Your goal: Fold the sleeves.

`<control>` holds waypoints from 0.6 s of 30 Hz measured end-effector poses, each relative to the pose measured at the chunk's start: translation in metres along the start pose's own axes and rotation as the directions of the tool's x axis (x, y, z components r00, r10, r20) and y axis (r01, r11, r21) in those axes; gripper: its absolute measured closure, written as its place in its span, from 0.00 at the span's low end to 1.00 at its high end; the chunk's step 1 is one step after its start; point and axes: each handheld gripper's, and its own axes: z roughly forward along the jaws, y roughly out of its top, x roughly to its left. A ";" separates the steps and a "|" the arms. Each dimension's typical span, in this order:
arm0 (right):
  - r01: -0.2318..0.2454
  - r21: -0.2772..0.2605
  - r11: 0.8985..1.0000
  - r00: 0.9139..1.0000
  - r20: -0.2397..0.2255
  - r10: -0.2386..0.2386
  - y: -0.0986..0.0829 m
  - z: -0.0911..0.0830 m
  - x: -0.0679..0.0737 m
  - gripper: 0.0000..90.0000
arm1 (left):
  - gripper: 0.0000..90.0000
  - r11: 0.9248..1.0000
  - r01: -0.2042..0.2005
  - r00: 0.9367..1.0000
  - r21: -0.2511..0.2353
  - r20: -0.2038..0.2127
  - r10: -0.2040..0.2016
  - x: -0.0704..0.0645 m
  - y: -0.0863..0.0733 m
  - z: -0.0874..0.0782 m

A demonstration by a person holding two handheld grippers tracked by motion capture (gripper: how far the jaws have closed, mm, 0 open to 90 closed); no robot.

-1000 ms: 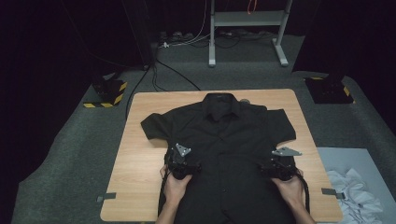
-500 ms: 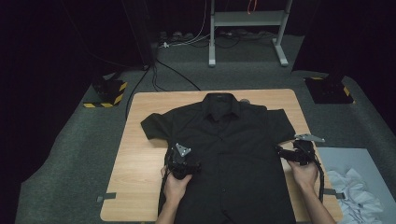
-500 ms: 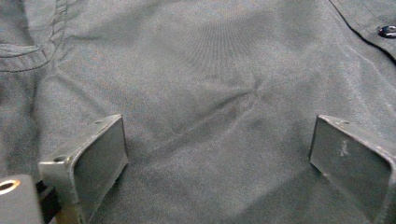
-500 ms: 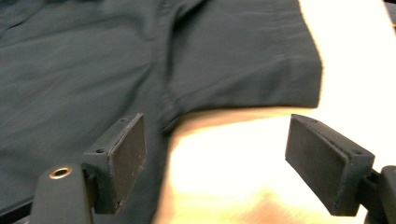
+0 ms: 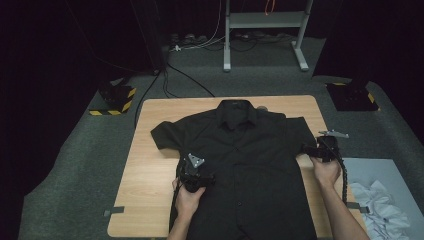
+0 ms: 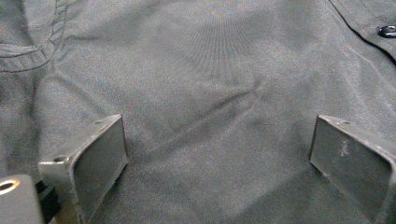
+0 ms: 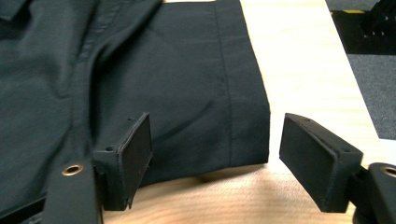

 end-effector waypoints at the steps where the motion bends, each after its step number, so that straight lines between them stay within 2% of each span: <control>1: 0.008 0.014 1.000 1.000 0.012 -0.008 0.001 0.003 -0.001 0.29 | 0.05 1.000 0.000 1.000 0.000 0.000 0.000 0.000 0.000 0.000; 9: -0.004 0.056 0.998 1.000 0.023 0.002 0.000 0.015 -0.008 0.33 | 0.05 1.000 0.000 1.000 0.000 0.000 0.000 0.000 0.000 0.000; 12: 0.015 0.055 0.998 0.999 0.032 -0.017 -0.001 0.017 -0.008 0.38 | 0.05 1.000 0.000 1.000 0.000 0.000 0.000 0.000 0.000 0.000; 14: 0.029 0.053 0.998 0.999 0.027 -0.031 0.000 0.017 -0.007 0.44 | 0.05 1.000 0.000 1.000 0.000 0.000 0.000 0.000 0.000 0.000; 18: 0.052 0.046 0.998 0.998 0.025 -0.054 -0.001 0.016 -0.006 0.61 | 0.05 1.000 0.000 1.000 0.000 -0.002 0.000 0.000 0.000 0.000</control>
